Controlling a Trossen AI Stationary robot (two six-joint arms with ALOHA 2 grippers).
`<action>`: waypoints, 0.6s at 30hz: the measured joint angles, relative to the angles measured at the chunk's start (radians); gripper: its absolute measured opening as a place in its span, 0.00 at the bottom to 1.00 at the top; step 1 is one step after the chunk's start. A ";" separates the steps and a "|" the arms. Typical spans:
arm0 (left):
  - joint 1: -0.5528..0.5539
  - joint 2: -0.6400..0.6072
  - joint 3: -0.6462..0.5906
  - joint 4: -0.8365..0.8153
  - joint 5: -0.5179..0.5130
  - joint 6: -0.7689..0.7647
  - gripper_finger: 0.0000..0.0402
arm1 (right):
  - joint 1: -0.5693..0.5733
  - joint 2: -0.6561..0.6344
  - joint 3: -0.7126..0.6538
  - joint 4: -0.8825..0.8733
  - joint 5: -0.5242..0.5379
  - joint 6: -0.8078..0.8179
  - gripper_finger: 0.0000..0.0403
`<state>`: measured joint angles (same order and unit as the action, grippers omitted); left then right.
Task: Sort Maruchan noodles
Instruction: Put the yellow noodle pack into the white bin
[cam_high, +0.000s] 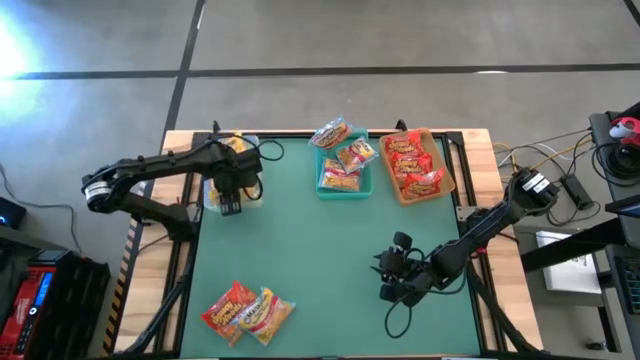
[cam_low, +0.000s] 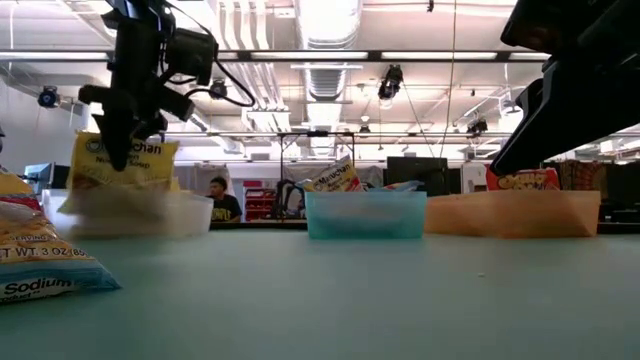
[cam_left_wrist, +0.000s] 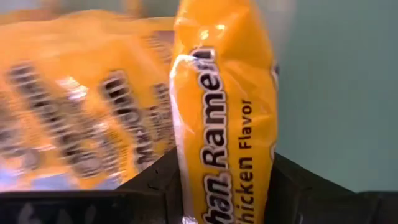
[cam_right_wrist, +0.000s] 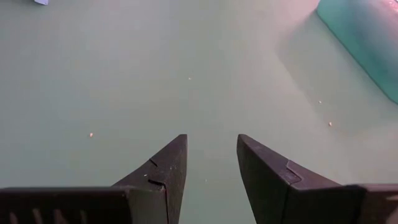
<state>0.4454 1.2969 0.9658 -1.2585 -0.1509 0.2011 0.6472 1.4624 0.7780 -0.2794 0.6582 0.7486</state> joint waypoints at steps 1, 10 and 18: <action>0.000 0.001 0.000 0.001 -0.045 -0.002 0.35 | 0.000 0.000 0.000 0.000 0.000 0.000 0.33; 0.004 0.005 0.000 0.015 -0.181 -0.066 0.35 | 0.000 0.000 0.000 0.000 0.000 0.000 0.33; 0.005 0.005 0.000 0.022 -0.599 -0.129 0.35 | 0.000 0.000 -0.005 0.000 0.000 0.000 0.33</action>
<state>0.4500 1.3018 0.9661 -1.2365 -0.7496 0.0720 0.6472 1.4624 0.7728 -0.2790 0.6586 0.7486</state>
